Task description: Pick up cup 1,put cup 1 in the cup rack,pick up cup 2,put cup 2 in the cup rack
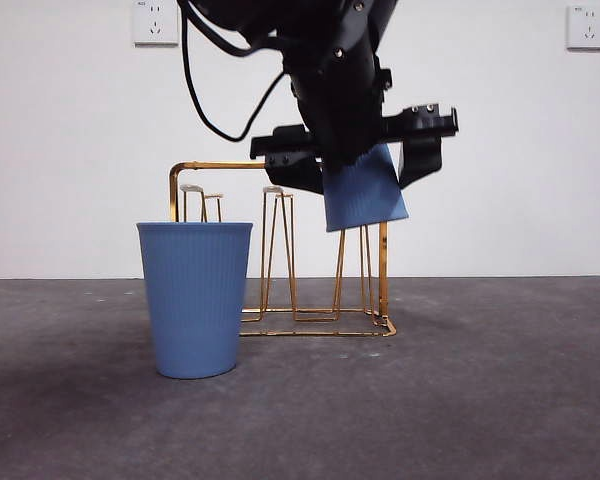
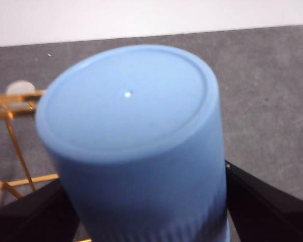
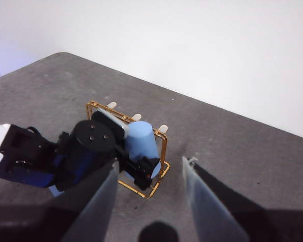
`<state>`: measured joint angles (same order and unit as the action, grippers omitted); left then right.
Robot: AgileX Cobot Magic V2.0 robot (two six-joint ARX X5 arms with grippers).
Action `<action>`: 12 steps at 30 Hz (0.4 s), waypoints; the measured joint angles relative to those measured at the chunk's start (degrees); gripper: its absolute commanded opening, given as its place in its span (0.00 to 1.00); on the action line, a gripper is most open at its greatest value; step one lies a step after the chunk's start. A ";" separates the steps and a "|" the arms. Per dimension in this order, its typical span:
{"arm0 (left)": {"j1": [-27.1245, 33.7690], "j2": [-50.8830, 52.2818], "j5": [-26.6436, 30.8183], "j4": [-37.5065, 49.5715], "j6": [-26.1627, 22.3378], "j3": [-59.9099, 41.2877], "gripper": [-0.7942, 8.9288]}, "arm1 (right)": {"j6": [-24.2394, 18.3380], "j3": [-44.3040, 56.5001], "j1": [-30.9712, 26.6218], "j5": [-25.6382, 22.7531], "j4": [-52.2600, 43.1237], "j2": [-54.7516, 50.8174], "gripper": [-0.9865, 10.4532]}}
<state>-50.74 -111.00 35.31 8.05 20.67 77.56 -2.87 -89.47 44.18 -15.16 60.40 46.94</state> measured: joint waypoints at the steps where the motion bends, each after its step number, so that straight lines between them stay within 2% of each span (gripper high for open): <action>1: 0.00 -0.33 0.00 0.00 0.00 0.00 0.07 | 0.00 0.00 0.00 0.00 0.02 0.09 0.28; 12: 0.39 -3.78 -0.76 -0.37 0.00 0.00 0.07 | -0.15 0.00 0.00 0.15 0.02 0.52 0.28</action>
<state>-50.35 -114.78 34.54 7.68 20.67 77.56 -3.03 -89.47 44.18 -15.00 60.42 47.46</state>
